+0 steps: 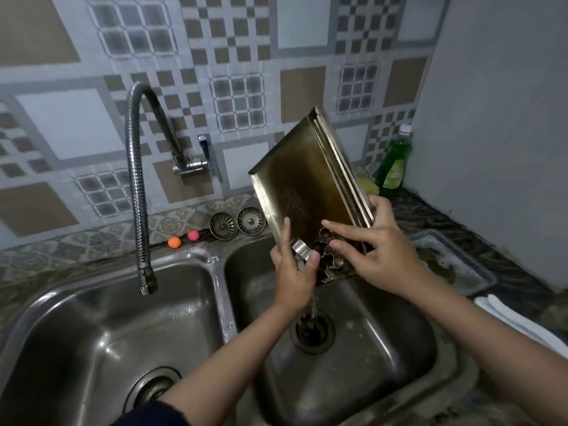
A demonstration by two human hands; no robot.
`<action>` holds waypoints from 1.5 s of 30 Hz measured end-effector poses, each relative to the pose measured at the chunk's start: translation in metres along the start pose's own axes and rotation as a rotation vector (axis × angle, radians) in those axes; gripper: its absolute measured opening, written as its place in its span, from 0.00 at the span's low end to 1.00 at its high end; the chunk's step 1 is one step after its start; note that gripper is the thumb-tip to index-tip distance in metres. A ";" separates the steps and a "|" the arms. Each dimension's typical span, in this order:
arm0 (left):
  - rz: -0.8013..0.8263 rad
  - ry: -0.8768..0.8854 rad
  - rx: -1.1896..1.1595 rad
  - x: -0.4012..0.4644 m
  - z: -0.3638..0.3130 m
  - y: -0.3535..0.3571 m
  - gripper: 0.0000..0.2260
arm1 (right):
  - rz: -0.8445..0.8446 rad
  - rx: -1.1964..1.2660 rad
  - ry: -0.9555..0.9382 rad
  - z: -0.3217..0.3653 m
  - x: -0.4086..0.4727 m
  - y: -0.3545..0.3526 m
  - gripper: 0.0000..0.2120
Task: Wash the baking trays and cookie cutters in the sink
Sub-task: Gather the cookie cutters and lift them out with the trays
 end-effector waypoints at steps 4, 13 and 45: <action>-0.093 0.076 -0.026 0.012 -0.025 -0.004 0.43 | -0.047 -0.139 -0.064 0.032 0.013 -0.019 0.15; -0.155 0.188 -0.115 0.027 -0.046 -0.010 0.42 | -0.057 -0.289 -0.139 0.067 0.023 -0.033 0.15; -0.180 0.280 -0.108 0.017 -0.075 -0.028 0.45 | -0.196 -0.365 -0.327 0.109 0.008 -0.046 0.37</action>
Point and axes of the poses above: each hand's wrist, its own x-axis towards the middle knuckle, its own y-axis out of the palm, z = x × y, the point moved 5 cm from there along x, towards the middle knuckle, and after that the axes turned 10 degrees about x, right-handed, at the moved point
